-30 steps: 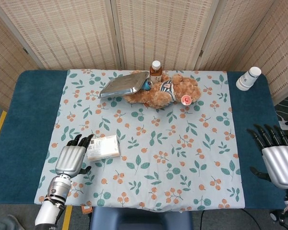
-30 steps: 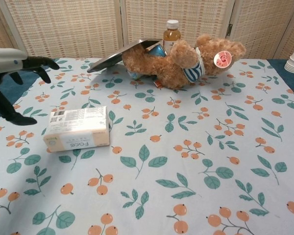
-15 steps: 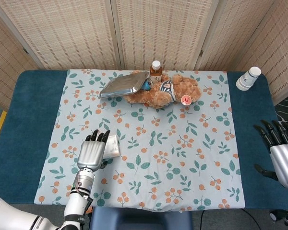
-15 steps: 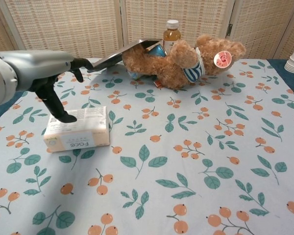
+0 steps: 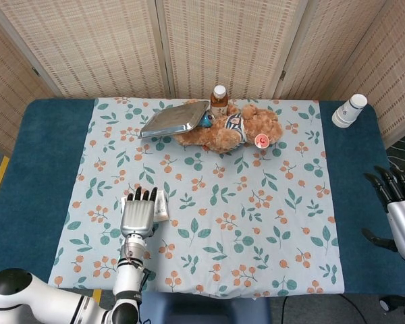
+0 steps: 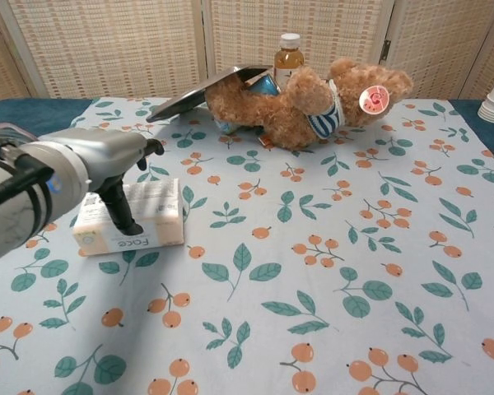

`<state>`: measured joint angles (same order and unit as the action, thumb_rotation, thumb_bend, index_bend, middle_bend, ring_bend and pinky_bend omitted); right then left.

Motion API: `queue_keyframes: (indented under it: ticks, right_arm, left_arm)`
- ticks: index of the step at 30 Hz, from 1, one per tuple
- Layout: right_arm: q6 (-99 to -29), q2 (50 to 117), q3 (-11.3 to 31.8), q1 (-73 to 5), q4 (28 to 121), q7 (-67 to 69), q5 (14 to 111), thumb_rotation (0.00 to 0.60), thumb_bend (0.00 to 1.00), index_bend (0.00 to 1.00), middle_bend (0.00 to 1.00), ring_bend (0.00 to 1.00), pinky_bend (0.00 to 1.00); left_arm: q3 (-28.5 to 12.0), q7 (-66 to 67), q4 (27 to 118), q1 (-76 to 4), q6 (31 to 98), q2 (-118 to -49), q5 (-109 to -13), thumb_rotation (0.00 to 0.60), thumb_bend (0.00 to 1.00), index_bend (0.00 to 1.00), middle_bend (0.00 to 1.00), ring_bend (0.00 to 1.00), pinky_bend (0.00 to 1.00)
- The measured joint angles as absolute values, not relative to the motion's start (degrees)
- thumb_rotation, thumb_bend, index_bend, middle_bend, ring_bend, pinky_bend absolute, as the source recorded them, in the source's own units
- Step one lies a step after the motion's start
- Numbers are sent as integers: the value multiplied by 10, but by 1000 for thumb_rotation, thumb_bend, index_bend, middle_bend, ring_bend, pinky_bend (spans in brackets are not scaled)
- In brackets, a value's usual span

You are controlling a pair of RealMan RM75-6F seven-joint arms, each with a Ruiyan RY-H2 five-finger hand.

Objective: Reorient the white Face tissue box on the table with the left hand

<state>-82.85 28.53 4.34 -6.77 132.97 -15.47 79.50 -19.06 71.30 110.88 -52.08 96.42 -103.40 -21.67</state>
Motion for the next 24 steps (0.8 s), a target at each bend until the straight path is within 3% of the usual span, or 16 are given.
queue_keyframes:
  ticks: [10,24]
  right_arm:
    - [-828,275,46,-65,1327,-136,790,600,118,130,47,0,0]
    - [-809,266,48,-69,1327,-117,783,600,118,130,46,0,0]
  left_arm:
    - [-186,732,1033,-544,944,-1066,-215,600,203,9,124,0,156]
    - [-242,750,986,-568,904,-1075,-159,600,202,19,123,0,154]
